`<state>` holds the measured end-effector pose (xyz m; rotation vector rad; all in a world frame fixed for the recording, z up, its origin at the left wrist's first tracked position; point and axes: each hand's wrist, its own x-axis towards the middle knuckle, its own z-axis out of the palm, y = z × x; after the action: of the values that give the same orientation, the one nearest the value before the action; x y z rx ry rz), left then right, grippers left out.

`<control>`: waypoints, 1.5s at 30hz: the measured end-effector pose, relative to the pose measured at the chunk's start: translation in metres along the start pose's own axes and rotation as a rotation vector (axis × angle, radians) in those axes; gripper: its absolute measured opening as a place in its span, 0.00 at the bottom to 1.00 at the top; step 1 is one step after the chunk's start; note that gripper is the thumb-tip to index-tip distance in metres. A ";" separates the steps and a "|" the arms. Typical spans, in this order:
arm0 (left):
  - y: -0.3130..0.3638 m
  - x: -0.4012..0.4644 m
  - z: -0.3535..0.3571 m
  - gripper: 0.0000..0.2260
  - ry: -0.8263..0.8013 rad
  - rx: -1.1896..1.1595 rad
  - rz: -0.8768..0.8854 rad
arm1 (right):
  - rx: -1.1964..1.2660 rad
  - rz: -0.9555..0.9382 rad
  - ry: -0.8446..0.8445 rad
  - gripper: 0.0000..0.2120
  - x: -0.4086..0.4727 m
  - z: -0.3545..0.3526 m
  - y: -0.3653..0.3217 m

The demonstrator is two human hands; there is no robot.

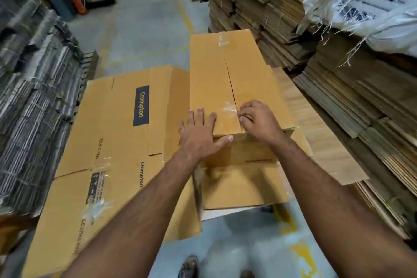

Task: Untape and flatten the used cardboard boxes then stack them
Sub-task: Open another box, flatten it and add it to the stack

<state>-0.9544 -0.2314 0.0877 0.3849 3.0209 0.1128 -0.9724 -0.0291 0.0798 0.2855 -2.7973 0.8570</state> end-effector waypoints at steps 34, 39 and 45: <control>0.018 0.003 0.000 0.44 -0.036 -0.019 -0.089 | 0.019 -0.117 0.199 0.06 -0.059 0.008 -0.009; 0.019 0.003 -0.001 0.45 -0.053 0.002 -0.094 | -0.005 -0.130 0.184 0.04 -0.085 0.009 -0.010; 0.017 0.004 -0.011 0.47 -0.161 -0.039 -0.070 | -0.076 -0.178 0.193 0.04 -0.103 0.019 -0.010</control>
<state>-0.9555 -0.2144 0.1001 0.2704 2.8648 0.1294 -0.8731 -0.0352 0.0448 0.4093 -2.5735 0.6970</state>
